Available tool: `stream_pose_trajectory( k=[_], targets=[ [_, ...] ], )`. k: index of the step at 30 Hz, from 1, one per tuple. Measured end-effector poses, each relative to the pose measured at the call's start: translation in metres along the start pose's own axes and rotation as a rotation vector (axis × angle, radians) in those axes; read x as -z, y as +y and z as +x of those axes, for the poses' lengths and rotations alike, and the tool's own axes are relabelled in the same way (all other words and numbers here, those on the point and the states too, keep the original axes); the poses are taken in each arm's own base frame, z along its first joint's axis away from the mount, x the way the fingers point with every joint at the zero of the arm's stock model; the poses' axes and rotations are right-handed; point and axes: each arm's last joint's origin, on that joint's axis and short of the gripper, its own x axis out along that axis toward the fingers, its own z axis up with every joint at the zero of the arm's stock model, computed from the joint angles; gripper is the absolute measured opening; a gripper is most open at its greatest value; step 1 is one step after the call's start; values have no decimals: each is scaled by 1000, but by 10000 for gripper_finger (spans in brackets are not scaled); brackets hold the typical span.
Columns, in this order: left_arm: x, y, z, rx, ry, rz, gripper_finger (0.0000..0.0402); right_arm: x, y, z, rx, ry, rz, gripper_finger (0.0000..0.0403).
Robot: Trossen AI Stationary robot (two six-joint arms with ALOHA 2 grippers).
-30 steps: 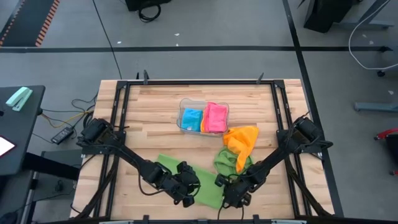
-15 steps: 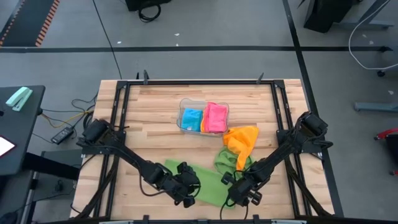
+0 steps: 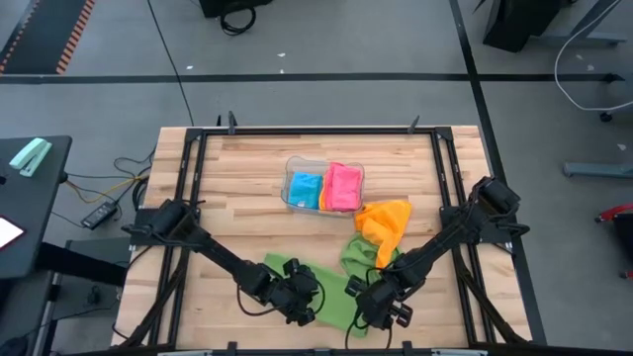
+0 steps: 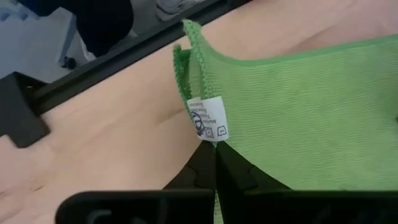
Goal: Fold microfiber towels
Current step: Fold the top green microfiber cloth
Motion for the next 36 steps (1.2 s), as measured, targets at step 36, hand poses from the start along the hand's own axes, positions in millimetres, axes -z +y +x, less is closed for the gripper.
stream_pose_trajectory(
  k=[36],
  targets=[
    [7, 8, 14, -47, 31, -32, 35, 4, -76, 1, 181, -274, -134, 11]
  ],
)
